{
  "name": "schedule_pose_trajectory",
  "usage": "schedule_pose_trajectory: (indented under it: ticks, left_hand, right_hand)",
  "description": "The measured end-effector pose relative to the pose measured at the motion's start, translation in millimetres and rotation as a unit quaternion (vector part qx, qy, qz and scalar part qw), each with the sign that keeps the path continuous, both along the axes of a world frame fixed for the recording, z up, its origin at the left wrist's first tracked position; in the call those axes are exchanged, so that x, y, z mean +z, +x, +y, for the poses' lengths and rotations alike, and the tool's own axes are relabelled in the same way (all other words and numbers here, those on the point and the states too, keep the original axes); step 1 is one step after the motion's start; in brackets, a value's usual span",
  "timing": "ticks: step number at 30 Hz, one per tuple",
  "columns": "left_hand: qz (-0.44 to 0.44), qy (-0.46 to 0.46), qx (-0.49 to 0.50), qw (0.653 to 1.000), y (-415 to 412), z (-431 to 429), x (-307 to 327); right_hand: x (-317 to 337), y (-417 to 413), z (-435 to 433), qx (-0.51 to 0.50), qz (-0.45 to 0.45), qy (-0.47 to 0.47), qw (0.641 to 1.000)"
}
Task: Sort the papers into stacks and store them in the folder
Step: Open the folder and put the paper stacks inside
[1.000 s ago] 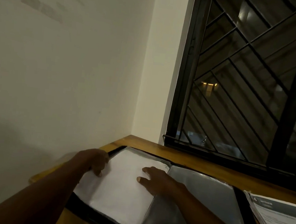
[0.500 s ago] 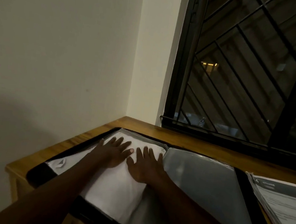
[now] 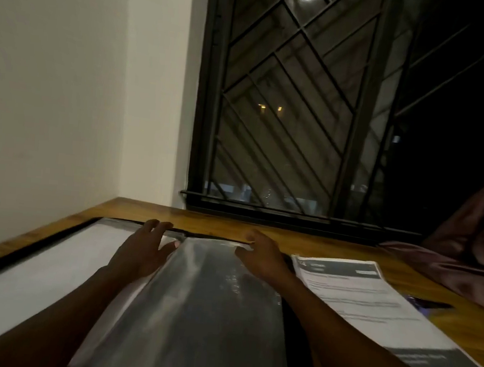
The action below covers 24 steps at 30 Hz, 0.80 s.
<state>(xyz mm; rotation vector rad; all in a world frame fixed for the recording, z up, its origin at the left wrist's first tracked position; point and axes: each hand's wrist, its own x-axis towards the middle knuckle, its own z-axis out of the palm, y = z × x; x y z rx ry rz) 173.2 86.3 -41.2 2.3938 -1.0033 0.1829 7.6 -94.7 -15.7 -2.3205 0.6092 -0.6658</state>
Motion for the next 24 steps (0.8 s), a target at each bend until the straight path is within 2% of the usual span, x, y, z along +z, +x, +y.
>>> schedule_pose_trajectory:
  ticks: [2,6,9,15,24]
  left_hand:
    - [0.019,-0.045,-0.054,0.997,-27,-35,6]
    - [0.016,-0.032,-0.168,0.985,-85,-107,14]
    - [0.059,-0.056,-0.222,0.972,-125,-149,17]
    - [0.159,-0.099,-0.176,0.967,-158,-199,14]
    - [0.126,-0.083,-0.168,0.974,-164,-216,-16]
  right_hand:
    - [4,-30,-32,-0.051,0.005,0.002,0.999]
    - [9,-91,-93,-0.142,0.04,-0.004,0.989]
    - [8,-133,-131,-0.205,0.086,-0.015,0.975]
    - [0,-182,-173,-0.235,0.174,-0.012,0.956]
    - [-7,-185,-205,-0.25,0.19,-0.026,0.949]
